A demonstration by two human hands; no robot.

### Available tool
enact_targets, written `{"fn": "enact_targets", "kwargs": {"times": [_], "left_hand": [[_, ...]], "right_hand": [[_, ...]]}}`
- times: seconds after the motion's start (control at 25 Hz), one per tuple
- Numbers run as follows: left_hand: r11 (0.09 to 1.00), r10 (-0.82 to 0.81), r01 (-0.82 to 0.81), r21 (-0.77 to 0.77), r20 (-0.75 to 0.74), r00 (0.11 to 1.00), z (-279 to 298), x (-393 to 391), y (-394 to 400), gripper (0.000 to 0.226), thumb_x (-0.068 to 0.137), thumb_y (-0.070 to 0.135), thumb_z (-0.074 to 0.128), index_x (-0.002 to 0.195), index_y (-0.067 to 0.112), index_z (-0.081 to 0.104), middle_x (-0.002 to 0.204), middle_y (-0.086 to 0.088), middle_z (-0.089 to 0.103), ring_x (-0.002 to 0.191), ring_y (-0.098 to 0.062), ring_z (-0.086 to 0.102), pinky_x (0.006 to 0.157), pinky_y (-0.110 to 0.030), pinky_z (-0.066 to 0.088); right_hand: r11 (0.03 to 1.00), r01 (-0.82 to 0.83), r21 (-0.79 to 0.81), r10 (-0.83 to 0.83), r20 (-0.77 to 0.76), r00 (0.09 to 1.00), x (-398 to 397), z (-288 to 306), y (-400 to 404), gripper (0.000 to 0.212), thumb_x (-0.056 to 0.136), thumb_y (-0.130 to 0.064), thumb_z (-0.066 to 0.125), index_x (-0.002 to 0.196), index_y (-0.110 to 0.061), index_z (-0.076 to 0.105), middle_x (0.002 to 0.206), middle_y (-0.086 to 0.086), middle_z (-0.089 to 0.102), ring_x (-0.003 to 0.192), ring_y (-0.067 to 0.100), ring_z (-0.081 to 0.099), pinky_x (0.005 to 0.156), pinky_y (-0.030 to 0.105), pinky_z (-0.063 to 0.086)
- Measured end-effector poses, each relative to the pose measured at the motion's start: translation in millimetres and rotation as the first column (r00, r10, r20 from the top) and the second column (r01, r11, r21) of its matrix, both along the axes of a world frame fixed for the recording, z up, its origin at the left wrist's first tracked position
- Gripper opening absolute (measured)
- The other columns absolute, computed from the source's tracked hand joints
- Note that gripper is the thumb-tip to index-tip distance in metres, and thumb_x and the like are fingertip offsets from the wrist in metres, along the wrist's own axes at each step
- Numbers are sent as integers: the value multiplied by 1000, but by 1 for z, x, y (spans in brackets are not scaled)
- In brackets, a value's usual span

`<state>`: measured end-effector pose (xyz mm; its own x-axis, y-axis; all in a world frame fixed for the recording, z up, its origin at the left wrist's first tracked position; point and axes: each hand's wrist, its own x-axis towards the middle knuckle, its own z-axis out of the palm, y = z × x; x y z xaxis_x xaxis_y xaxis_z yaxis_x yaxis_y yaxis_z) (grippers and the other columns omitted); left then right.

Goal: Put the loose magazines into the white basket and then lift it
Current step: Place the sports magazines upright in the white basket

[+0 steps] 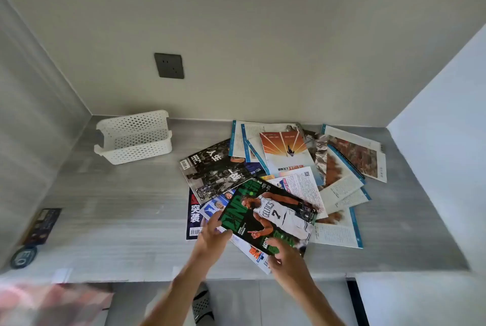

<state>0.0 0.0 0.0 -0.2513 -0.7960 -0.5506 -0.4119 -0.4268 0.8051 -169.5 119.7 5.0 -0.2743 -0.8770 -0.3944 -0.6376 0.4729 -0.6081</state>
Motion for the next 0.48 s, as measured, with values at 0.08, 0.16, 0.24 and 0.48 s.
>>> {"fn": "enact_targets", "kwargs": {"times": [0.08,0.16,0.24,0.48], "left_hand": [[996,-85,83,28,74,994,-5,-2,-30,65,85,20,56,145,34,36,142,-3,49,90,-7,61,58,-21,45],[985,-165,157,76,108,980,-14,-5,-57,62,86,23,54,144,36,35,144,-1,48,79,-6,61,50,-21,44],[976,-208,196,93,145,967,-25,-12,-73,61,85,26,53,143,38,35,143,1,49,64,-6,58,43,-17,43],[958,-210,156,242,216,953,-41,-30,-83,62,78,34,54,138,35,40,97,11,55,90,-14,58,88,-39,51]], "right_hand": [[998,55,31,-54,-28,998,-3,-10,-21,37,90,-17,50,124,-29,52,127,-8,63,108,9,62,85,29,53],[994,91,63,-89,-31,996,-9,-17,-38,39,88,-14,51,121,-36,50,129,-14,60,101,2,62,75,23,53],[995,78,60,-77,-31,997,-14,-25,-55,53,86,-11,56,122,-47,42,132,-22,55,86,-9,60,61,10,49],[933,-117,341,210,-249,946,-14,-63,-77,91,83,-38,66,152,-29,6,163,2,6,147,30,15,116,51,25]]}}
